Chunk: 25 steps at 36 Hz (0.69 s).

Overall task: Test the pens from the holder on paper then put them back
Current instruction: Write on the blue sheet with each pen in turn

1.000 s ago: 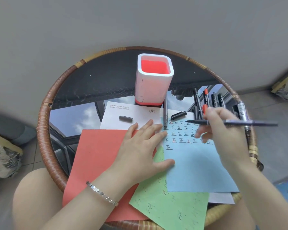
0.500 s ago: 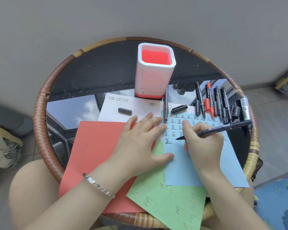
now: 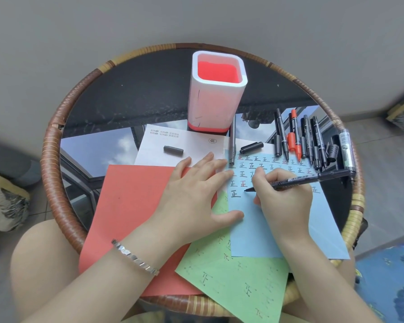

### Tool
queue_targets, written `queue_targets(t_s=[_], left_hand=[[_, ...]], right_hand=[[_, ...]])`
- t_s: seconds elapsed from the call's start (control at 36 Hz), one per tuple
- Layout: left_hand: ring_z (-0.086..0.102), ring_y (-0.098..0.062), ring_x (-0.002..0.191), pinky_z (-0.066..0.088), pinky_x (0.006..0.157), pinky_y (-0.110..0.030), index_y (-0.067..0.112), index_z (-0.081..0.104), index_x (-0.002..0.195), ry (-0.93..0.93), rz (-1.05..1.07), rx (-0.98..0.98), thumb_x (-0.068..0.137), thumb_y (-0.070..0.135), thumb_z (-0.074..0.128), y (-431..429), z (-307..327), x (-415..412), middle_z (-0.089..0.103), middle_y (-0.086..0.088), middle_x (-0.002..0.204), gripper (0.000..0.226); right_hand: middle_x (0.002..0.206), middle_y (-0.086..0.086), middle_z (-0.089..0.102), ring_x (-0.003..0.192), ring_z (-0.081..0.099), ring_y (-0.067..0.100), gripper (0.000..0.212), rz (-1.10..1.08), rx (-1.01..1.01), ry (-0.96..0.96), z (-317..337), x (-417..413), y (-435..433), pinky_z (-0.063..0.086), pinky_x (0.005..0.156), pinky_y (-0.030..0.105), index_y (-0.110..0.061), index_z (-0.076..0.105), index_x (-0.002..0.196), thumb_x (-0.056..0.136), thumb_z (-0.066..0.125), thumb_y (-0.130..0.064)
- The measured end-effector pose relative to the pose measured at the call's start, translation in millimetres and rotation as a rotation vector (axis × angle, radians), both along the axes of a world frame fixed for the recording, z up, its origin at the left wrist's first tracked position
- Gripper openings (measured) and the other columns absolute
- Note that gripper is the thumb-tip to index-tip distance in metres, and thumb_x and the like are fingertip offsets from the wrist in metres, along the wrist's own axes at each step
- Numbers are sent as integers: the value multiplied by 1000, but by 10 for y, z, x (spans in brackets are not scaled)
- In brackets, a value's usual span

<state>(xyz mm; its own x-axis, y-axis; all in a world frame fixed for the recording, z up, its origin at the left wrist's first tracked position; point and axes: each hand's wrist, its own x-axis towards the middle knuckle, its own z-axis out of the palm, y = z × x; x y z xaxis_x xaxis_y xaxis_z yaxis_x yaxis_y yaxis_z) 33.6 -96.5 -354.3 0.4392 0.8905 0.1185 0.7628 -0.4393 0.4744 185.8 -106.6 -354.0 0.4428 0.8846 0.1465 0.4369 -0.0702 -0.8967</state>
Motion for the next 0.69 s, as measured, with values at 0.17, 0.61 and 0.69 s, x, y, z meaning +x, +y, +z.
queue_targets(t_s=[0.17,0.61,0.69], left_hand=[[15,-1,139,-2,111,-30,35,46,130,-2,1,5,62,72,36,8,-10,1,35,18,144,78],[14,-1,138,-2,111,-30,35,45,131,12,-1,3,62,73,35,13,-10,1,35,18,144,79],[13,-1,139,-3,111,-29,35,44,131,13,-2,-2,62,73,35,13,-8,-1,33,18,144,79]], right_hand=[[34,-4,52,38,49,2,40,13,12,5,-9,-3,5,38,53,9,-14,51,43,81,62,-17],[33,-4,51,40,46,5,37,-19,8,-16,-9,5,13,38,53,9,-2,52,47,81,60,-15],[32,-3,51,40,46,7,36,-19,0,-31,-12,1,14,38,52,10,-2,53,47,80,61,-16]])
